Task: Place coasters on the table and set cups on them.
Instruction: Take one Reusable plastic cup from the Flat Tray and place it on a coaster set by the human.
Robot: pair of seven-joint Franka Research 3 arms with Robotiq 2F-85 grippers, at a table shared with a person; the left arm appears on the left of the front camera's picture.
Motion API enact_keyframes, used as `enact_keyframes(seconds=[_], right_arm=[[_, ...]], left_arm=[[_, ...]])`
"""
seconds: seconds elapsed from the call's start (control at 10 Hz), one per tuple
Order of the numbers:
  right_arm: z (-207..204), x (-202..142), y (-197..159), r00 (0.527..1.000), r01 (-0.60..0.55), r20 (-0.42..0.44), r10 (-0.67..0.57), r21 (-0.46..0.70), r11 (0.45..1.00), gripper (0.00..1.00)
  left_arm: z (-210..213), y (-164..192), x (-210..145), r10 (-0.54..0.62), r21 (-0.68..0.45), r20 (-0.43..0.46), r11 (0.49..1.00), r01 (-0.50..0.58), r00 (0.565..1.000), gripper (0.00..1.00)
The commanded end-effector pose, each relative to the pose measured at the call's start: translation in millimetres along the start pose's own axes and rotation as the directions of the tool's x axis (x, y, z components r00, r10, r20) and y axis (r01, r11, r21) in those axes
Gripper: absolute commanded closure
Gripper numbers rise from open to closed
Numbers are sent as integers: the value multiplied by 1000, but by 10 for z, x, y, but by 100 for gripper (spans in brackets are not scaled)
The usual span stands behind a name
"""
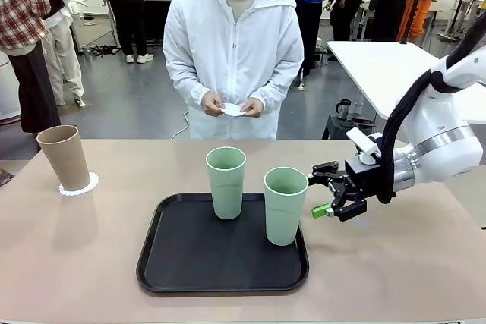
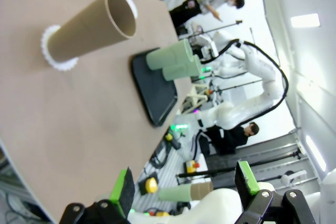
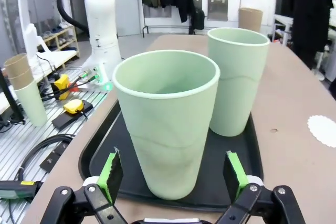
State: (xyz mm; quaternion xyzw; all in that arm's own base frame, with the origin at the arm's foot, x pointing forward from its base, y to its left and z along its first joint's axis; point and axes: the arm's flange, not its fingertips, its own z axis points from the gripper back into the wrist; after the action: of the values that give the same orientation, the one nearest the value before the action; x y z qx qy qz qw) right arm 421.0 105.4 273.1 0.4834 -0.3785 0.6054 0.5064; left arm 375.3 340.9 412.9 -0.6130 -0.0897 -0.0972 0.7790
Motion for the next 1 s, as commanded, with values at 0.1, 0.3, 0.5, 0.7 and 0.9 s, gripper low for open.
enact_keyframes(seconds=[0.1, 0.3, 0.5, 0.7, 0.9], right_arm=[[-170, -39, 3, 998, -46, 38, 44, 47, 998, 0], [-250, -61, 30, 996, -74, 48, 70, 69, 995, 0], [-288, -67, 37, 996, -73, 51, 69, 82, 994, 0], [-337, -83, 21, 996, -78, 49, 74, 84, 993, 0], [-350, -110, -28, 997, -70, 45, 67, 73, 995, 0]], left_arm=[[6, -3, -13, 4, 4, 3, 1000, -4, 1000, 0], [6, -3, -13, 4, 4, 3, 1000, -4, 1000, 0], [6, -3, -13, 4, 4, 3, 1000, -4, 1000, 0], [6, -3, -13, 4, 4, 3, 1000, -4, 1000, 0], [6, -3, -13, 4, 4, 3, 1000, -4, 1000, 0]])
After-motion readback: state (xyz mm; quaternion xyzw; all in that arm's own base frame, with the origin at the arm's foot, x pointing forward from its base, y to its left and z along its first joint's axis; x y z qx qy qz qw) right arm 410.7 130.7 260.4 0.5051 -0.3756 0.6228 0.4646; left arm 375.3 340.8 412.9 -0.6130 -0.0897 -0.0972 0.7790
